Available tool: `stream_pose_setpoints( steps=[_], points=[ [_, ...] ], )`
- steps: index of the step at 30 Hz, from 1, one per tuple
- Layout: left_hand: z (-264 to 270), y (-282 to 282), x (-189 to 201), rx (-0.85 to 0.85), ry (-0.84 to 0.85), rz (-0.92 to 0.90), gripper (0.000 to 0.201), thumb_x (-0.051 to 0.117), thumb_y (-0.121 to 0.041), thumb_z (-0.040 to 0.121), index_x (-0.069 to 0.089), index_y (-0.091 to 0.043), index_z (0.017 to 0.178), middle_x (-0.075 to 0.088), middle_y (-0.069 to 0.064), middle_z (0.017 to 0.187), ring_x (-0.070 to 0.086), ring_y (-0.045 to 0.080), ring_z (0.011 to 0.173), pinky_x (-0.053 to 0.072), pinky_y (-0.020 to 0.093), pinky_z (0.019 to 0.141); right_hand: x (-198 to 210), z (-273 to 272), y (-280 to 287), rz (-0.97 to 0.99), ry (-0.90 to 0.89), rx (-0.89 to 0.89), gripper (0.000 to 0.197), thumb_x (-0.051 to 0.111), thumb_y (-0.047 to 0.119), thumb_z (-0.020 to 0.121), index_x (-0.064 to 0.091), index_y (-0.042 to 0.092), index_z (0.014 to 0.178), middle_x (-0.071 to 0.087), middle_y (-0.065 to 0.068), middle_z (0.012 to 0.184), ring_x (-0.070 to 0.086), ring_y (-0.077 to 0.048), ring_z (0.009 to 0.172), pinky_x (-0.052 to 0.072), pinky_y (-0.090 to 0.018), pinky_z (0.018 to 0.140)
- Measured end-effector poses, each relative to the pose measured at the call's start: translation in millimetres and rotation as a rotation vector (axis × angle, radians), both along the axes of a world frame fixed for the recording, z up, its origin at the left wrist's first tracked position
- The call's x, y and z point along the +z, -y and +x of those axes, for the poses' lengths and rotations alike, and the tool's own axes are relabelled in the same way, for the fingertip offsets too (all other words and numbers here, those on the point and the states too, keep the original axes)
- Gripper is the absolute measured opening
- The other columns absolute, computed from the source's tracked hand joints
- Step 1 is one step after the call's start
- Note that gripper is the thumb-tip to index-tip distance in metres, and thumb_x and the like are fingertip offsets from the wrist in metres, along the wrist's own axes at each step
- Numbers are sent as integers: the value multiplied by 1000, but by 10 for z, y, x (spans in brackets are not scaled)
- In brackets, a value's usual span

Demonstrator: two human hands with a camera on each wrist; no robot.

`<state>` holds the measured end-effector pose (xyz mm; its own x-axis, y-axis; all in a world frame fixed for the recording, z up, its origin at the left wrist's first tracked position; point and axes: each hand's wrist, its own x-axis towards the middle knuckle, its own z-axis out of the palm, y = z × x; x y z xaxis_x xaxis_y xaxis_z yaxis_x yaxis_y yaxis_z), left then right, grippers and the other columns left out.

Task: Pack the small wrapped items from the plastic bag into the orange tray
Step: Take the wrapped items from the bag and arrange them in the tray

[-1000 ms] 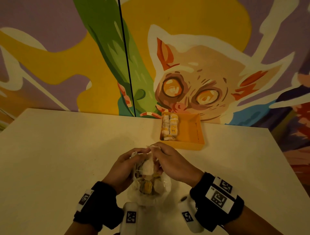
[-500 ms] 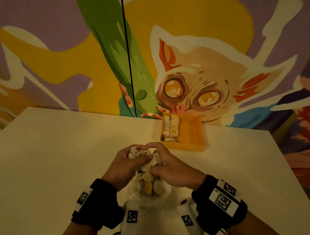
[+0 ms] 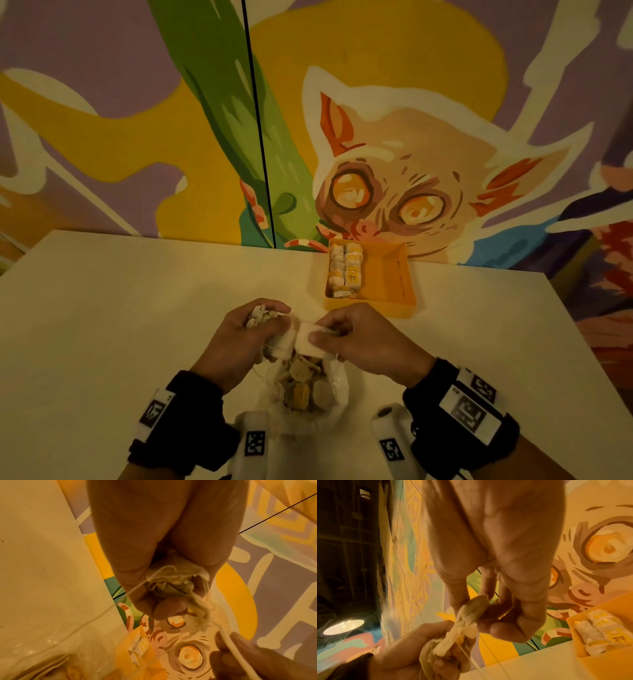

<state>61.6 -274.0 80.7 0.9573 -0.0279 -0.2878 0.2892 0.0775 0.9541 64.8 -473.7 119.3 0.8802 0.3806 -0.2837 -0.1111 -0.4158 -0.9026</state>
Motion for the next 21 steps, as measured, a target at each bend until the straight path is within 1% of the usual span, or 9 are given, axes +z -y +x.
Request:
stream_pose_setpoints(
  steps=[3, 5, 7, 9, 11, 13, 16, 19, 21],
  points=[
    [13, 1, 25, 10, -59, -77, 10, 59, -5, 92, 69, -8, 88, 63, 9, 76, 49, 25, 64, 36, 29, 51, 45, 12, 25, 70, 2, -52, 4, 71, 24, 87, 68, 25, 85, 73, 6, 81, 65, 2, 68, 49, -14, 60],
    [26, 3, 34, 31, -82, -120, 9, 61, -8, 91, 69, -9, 86, 62, 10, 81, 50, 25, 66, 37, 27, 51, 77, 33, 33, 137, 2, -108, 7, 71, 21, 87, 64, 22, 86, 75, 0, 84, 68, -5, 71, 51, -19, 62],
    [30, 6, 43, 35, -106, -163, 6, 69, -15, 83, 69, -10, 87, 60, 7, 76, 52, 22, 62, 42, 24, 49, 114, 63, 44, 196, 20, -164, 11, 71, 16, 86, 62, 18, 92, 75, -5, 86, 67, -12, 73, 52, -24, 63],
    [27, 9, 42, 24, -135, -219, 23, 75, -18, 71, 69, -10, 91, 57, 4, 67, 51, 18, 56, 44, 23, 46, 149, 90, 60, 257, 42, -199, 17, 71, 12, 85, 63, 15, 100, 74, -8, 88, 68, -20, 78, 55, -32, 67],
    [26, 18, 48, 10, -145, -269, 29, 76, -10, 67, 68, -11, 94, 53, 3, 64, 51, 15, 53, 46, 23, 46, 169, 116, 87, 283, 57, -206, 23, 71, 11, 85, 66, 19, 106, 73, -11, 94, 69, -30, 88, 57, -42, 76],
    [22, 41, 62, -10, -118, -287, 26, 72, 3, 72, 69, -12, 93, 51, 6, 65, 51, 16, 55, 47, 25, 49, 177, 126, 115, 281, 60, -202, 22, 69, 10, 87, 69, 24, 104, 72, -11, 100, 68, -33, 96, 57, -46, 80],
    [24, 76, 110, -41, -69, -234, 32, 57, 16, 82, 72, -10, 94, 56, 10, 73, 54, 18, 62, 47, 28, 52, 153, 112, 144, 241, 61, -188, 13, 68, 12, 88, 72, 20, 98, 72, -9, 101, 67, -33, 97, 57, -45, 80],
    [46, 125, 158, -72, -7, -151, 31, 57, 13, 86, 71, -8, 104, 69, 11, 88, 59, 22, 66, 47, 29, 52, 137, 75, 142, 191, 73, -142, 9, 67, 17, 89, 72, 22, 94, 73, -4, 99, 67, -28, 94, 58, -39, 76],
    [69, 169, 176, -87, 64, -68, 25, 61, 7, 88, 71, -8, 105, 72, 10, 84, 61, 22, 64, 47, 28, 49, 127, 59, 126, 173, 74, -111, 9, 66, 18, 89, 72, 23, 94, 72, -4, 98, 66, -27, 93, 57, -35, 73]
  ],
)
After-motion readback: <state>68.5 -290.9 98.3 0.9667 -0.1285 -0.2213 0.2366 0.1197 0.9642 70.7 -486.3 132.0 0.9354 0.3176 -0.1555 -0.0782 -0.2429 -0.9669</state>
